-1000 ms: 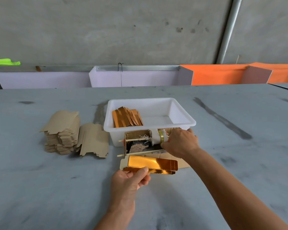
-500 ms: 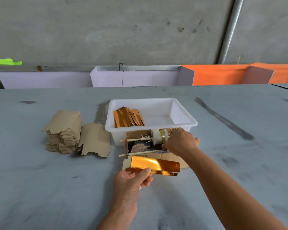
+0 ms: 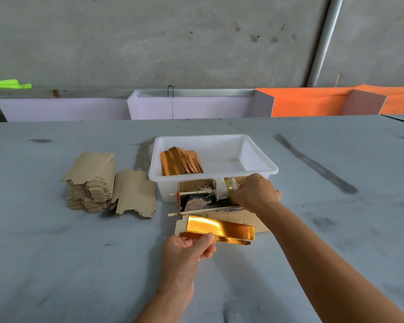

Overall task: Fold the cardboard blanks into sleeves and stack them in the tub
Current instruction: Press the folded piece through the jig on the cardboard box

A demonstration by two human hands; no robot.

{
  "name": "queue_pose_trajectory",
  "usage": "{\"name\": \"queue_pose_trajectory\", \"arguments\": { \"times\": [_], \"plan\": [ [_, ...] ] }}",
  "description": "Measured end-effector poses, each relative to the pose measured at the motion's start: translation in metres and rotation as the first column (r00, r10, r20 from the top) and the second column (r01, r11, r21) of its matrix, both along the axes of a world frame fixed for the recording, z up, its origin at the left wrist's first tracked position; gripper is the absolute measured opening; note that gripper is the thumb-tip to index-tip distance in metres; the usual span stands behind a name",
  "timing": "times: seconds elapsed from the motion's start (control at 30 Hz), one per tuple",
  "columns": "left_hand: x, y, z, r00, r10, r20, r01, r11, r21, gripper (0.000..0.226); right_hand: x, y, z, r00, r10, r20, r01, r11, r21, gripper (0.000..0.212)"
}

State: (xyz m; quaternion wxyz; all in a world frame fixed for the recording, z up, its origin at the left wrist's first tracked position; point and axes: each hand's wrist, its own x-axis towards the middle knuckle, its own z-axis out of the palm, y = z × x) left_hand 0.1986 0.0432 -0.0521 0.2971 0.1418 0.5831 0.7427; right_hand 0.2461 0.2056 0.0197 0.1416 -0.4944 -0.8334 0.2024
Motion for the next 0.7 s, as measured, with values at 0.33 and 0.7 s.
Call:
{"name": "queue_pose_trajectory", "arguments": {
  "times": [0.33, 0.7],
  "plan": [
    [0.004, 0.007, 0.001, 1.000, -0.001, -0.017, 0.001, 1.000, 0.012, 0.005, -0.002, -0.002, 0.018, 1.000, 0.015, 0.010, -0.015, 1.000, 0.017, 0.022],
    [0.005, 0.016, 0.001, 0.999, 0.011, 0.037, -0.015, 0.994, 0.111, 0.022, 0.003, -0.004, 0.023, 0.983, 0.003, -0.183, -0.029, 0.990, -0.140, 0.030]
  ]
}}
